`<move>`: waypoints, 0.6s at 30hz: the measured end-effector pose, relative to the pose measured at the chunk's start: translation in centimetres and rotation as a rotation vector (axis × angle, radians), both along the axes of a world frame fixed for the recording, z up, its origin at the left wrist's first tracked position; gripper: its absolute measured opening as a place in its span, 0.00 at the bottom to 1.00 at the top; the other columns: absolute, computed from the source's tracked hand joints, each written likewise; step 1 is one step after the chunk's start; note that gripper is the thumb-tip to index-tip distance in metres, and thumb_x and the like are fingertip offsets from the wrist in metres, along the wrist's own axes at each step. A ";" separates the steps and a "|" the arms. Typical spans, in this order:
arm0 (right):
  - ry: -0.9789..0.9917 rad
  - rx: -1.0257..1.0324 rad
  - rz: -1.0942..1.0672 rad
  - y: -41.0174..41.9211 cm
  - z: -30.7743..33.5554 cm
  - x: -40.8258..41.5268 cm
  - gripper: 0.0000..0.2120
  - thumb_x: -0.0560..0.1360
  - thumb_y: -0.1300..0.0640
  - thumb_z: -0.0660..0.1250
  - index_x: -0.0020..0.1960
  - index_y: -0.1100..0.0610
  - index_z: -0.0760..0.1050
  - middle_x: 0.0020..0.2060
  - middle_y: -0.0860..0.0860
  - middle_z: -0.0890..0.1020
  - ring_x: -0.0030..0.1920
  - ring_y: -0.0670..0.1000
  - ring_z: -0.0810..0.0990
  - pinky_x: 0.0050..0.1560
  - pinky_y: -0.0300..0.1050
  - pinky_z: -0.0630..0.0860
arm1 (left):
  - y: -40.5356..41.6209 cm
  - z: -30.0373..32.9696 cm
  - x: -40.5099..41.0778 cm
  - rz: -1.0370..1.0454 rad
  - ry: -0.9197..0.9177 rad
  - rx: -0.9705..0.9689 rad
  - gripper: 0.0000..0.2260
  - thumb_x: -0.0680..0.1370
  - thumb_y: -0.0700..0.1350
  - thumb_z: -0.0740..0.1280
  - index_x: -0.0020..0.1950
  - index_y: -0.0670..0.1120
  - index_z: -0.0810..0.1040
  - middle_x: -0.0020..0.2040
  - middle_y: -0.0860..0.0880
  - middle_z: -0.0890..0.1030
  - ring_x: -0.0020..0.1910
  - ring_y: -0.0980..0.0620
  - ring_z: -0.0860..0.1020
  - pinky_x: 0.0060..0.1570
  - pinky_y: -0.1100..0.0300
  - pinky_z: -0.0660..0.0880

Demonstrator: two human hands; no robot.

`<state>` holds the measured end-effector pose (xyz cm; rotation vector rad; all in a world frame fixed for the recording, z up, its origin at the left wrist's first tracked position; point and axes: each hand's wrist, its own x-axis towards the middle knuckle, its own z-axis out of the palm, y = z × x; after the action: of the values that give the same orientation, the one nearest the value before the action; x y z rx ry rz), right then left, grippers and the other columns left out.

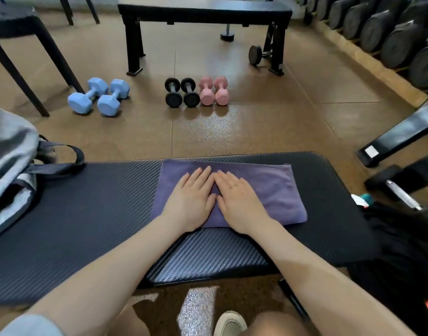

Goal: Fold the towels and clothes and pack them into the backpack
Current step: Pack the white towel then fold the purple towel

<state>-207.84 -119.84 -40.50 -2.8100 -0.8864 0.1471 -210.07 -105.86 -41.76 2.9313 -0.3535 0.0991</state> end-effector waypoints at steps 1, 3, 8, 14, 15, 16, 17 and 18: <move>0.020 -0.058 -0.027 -0.3 -0.4 0.3 0.26 0.81 0.50 0.51 0.76 0.54 0.51 0.76 0.51 0.54 0.76 0.51 0.52 0.74 0.50 0.47 | 0.2 -0.3 -0.1 0.024 0.067 0.012 0.37 0.71 0.59 0.38 0.74 0.42 0.59 0.75 0.43 0.58 0.74 0.44 0.58 0.72 0.51 0.52; 0.016 -0.109 -0.104 -2.1 -0.6 1.2 0.28 0.80 0.44 0.49 0.77 0.49 0.46 0.77 0.48 0.47 0.76 0.50 0.46 0.74 0.51 0.43 | 0.5 -0.4 -0.3 0.048 0.119 0.026 0.40 0.67 0.64 0.34 0.77 0.49 0.49 0.77 0.48 0.49 0.76 0.49 0.48 0.73 0.54 0.43; 0.045 -0.207 -0.372 -8.9 -0.5 2.3 0.30 0.79 0.39 0.45 0.77 0.48 0.43 0.77 0.47 0.44 0.76 0.49 0.45 0.74 0.53 0.45 | 0.3 -0.4 -0.3 0.054 0.164 0.033 0.45 0.61 0.75 0.38 0.76 0.58 0.44 0.77 0.50 0.42 0.76 0.50 0.42 0.73 0.49 0.39; -0.048 -0.064 -0.677 -9.9 -0.1 0.9 0.29 0.80 0.44 0.50 0.75 0.61 0.55 0.73 0.57 0.61 0.72 0.57 0.60 0.69 0.54 0.61 | 0.2 -0.4 -0.2 0.048 0.142 0.028 0.48 0.58 0.76 0.39 0.76 0.58 0.46 0.77 0.49 0.43 0.76 0.49 0.43 0.73 0.49 0.40; -0.097 -0.077 -0.746 -9.4 0.2 0.4 0.28 0.80 0.44 0.52 0.71 0.62 0.60 0.70 0.59 0.66 0.69 0.59 0.64 0.64 0.54 0.65 | 0.2 -0.4 -0.2 0.049 0.135 0.029 0.48 0.58 0.76 0.39 0.76 0.57 0.46 0.77 0.49 0.43 0.76 0.49 0.43 0.72 0.48 0.40; -0.114 -0.105 -0.798 -9.0 0.5 -0.1 0.26 0.80 0.44 0.53 0.68 0.62 0.65 0.66 0.59 0.69 0.65 0.59 0.67 0.60 0.54 0.67 | 0.1 -0.4 -0.2 0.053 0.128 0.032 0.49 0.58 0.76 0.39 0.76 0.57 0.46 0.77 0.49 0.43 0.76 0.48 0.44 0.72 0.48 0.40; -0.106 -0.126 -0.827 -8.6 0.8 -0.4 0.25 0.79 0.44 0.54 0.65 0.62 0.68 0.64 0.59 0.71 0.63 0.59 0.68 0.57 0.53 0.68 | 0.0 -0.4 -0.1 0.061 0.128 0.033 0.49 0.58 0.76 0.39 0.76 0.57 0.47 0.77 0.49 0.44 0.76 0.48 0.44 0.72 0.48 0.40; -0.083 -0.134 -0.838 -8.4 0.9 -0.7 0.24 0.79 0.43 0.54 0.63 0.62 0.69 0.62 0.59 0.71 0.62 0.59 0.69 0.57 0.53 0.68 | 0.0 -0.4 -0.2 0.077 0.133 0.030 0.49 0.58 0.76 0.39 0.76 0.56 0.47 0.78 0.49 0.44 0.76 0.47 0.44 0.72 0.48 0.41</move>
<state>-208.56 -128.27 -39.60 -3.0545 0.3458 -0.0385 -210.25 -105.88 -42.18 2.9612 -0.2236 -0.0903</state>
